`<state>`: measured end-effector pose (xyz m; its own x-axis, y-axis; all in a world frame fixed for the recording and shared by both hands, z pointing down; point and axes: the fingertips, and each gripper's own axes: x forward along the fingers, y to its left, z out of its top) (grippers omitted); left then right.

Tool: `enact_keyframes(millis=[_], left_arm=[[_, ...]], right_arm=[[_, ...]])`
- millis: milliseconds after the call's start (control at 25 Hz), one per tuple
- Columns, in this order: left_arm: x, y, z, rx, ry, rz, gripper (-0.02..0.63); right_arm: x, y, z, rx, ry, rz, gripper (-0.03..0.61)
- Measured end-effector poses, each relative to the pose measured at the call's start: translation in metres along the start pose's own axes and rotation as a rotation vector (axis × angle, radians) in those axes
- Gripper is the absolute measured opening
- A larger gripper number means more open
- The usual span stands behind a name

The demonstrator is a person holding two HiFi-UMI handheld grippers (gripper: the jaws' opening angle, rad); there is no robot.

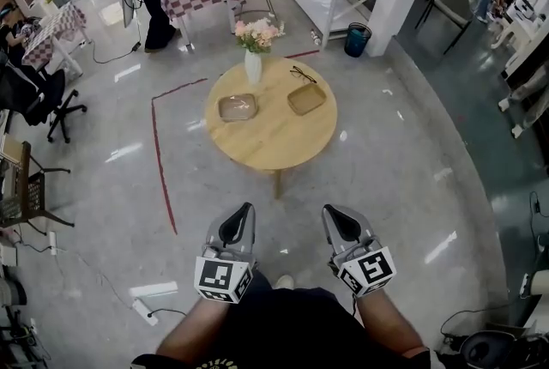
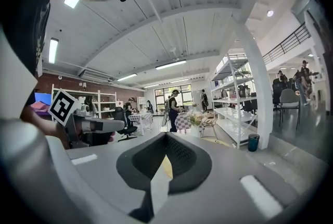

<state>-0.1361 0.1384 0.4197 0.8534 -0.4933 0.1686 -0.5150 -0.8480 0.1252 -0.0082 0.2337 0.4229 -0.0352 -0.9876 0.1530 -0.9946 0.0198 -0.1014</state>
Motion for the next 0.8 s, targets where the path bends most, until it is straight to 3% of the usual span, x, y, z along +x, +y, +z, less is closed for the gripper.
enact_keyframes(millis=[320,800], left_arm=[[-0.003,0.025,-0.007,-0.014,0.015,0.035,0.002],[0.003,0.056,0.002,0.009,0.021,0.024,0.002]], right_arm=[[0.013,0.006,-0.001,-0.012,0.013,-0.011,-0.002],[0.041,0.016,0.009,-0.017,0.007,-0.031,-0.002]])
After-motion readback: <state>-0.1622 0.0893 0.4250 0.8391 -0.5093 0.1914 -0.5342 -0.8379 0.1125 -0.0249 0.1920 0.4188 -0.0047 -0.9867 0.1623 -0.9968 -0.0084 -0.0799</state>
